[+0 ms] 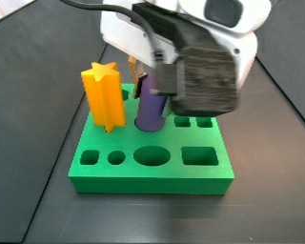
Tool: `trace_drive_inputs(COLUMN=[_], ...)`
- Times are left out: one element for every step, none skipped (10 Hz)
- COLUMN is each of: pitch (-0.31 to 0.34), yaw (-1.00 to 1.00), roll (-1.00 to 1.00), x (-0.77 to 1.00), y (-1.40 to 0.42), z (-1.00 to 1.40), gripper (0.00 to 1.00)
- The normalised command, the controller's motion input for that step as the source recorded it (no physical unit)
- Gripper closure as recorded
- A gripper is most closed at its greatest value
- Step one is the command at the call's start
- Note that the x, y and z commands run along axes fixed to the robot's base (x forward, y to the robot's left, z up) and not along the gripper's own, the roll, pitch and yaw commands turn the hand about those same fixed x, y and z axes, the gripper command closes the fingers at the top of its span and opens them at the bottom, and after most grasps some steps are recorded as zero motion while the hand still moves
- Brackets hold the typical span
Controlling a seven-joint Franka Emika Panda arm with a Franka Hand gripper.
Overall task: Pick up the round object. Move up. Place the round object on the fixture. Regrasp the round object. Move to above the board. Insert the round object.
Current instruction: Insert the round object.
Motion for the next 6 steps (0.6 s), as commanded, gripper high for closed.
trace_drive_inputs(pitch=[0.000,0.000,0.000,0.000,0.000,0.000], yaw=[-1.00,-0.97,-0.79,0.00,0.00,0.00], roll=[0.00,-0.02,-0.02,-0.08,0.01,0.00], x=[-0.04,-0.04,-0.21,0.00,0.00,0.00], y=[0.00,0.00,0.08,0.11,0.00,0.00], z=[-0.79,-0.79,-0.58,-0.13,0.00,0.00], gripper=[1.00,1.00,1.00,1.00,1.00,1.00])
